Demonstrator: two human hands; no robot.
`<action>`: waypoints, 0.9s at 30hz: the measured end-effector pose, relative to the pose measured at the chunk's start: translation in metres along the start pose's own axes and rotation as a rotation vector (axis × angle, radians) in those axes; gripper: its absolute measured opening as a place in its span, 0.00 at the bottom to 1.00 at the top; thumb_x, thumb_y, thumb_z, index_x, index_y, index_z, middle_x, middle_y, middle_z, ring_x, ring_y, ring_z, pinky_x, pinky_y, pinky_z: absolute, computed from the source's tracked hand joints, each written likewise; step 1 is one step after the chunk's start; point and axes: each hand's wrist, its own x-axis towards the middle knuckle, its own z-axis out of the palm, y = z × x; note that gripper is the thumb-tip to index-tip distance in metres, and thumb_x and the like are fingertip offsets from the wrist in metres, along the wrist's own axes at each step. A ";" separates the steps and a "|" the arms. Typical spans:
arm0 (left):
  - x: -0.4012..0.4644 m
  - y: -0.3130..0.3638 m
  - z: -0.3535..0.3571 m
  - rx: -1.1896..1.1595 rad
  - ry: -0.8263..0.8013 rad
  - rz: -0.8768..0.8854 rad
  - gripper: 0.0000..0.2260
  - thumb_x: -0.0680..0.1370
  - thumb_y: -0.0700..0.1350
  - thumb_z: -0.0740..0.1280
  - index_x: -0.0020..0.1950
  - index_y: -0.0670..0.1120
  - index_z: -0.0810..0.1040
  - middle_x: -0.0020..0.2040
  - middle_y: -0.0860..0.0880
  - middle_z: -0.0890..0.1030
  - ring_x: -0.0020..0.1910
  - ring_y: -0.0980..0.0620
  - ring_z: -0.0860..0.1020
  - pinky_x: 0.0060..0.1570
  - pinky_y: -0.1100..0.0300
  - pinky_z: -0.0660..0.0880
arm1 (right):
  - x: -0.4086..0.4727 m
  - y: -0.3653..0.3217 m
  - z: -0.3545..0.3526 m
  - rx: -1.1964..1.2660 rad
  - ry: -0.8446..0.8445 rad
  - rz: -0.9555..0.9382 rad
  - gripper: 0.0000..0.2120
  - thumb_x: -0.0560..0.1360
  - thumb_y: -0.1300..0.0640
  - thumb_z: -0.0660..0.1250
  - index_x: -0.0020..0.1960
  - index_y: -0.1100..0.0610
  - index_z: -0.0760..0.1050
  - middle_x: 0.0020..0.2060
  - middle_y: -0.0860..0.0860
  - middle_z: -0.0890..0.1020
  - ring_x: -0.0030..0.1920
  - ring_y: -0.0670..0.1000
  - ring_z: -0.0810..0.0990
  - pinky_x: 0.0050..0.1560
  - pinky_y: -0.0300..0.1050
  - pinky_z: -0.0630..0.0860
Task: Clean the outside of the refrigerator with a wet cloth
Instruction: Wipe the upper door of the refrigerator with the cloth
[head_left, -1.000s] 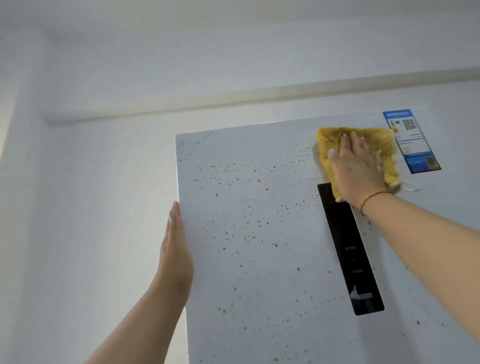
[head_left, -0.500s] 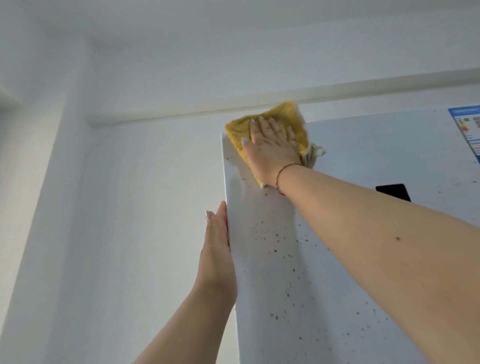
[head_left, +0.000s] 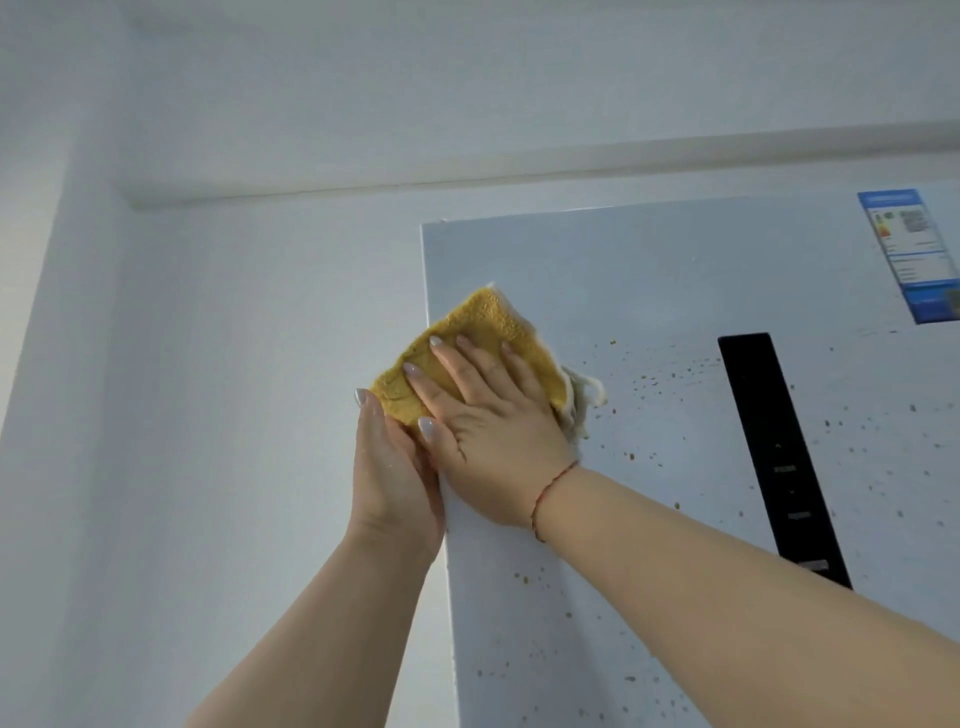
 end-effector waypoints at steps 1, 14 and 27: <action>0.000 -0.001 0.000 0.004 -0.006 0.004 0.31 0.81 0.64 0.43 0.71 0.47 0.71 0.64 0.46 0.80 0.65 0.49 0.77 0.71 0.49 0.66 | -0.004 0.003 0.002 -0.042 0.008 -0.018 0.29 0.77 0.43 0.35 0.77 0.43 0.46 0.78 0.47 0.45 0.76 0.48 0.40 0.72 0.51 0.31; -0.009 -0.008 0.004 0.116 0.036 -0.021 0.29 0.81 0.64 0.46 0.73 0.50 0.70 0.66 0.53 0.79 0.64 0.53 0.77 0.65 0.52 0.71 | -0.025 0.122 -0.033 -0.265 0.048 0.346 0.36 0.67 0.24 0.33 0.72 0.34 0.30 0.76 0.44 0.36 0.75 0.50 0.32 0.70 0.70 0.37; -0.012 -0.005 0.006 0.141 0.035 -0.038 0.29 0.82 0.63 0.43 0.70 0.51 0.73 0.62 0.54 0.81 0.60 0.56 0.80 0.58 0.56 0.75 | -0.096 0.107 0.002 -0.069 0.237 0.842 0.35 0.77 0.35 0.37 0.78 0.51 0.38 0.77 0.52 0.40 0.76 0.54 0.37 0.73 0.65 0.39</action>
